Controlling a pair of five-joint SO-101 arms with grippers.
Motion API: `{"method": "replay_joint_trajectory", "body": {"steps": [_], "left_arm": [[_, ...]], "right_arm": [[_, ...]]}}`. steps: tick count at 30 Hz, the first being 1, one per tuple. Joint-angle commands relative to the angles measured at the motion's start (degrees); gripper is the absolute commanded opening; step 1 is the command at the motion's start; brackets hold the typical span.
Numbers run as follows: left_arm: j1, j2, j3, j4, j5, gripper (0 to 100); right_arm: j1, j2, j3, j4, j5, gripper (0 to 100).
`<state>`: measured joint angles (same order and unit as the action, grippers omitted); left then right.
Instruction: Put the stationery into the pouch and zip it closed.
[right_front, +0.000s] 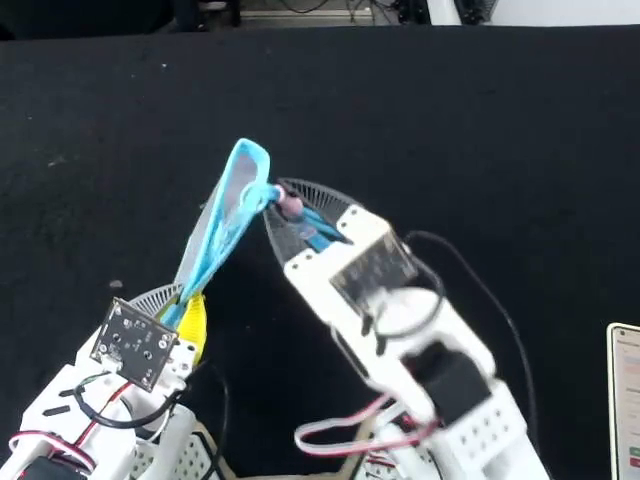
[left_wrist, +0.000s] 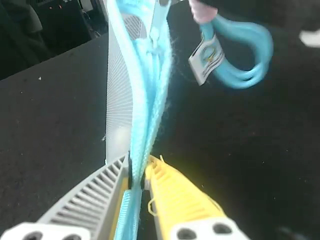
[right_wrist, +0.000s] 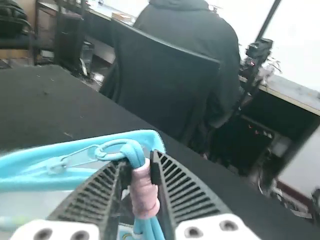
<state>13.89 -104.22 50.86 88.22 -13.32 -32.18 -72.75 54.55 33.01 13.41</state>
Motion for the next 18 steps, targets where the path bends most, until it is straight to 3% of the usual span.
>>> {"method": "replay_joint_trajectory", "body": {"steps": [1, 7, 18], "left_arm": [[-0.13, 0.0, 0.13, 0.79, -0.09, 3], [-0.13, 0.0, 0.13, 0.79, -0.09, 3], [-0.13, 0.0, 0.04, 0.79, -0.09, 3]], "right_arm": [[4.92, 6.99, -9.01, -0.09, 0.7, 1.0], [7.21, 16.57, -13.67, -0.79, 0.97, 1.0], [14.77, 27.03, -14.46, -11.52, 0.7, 1.0]]}}
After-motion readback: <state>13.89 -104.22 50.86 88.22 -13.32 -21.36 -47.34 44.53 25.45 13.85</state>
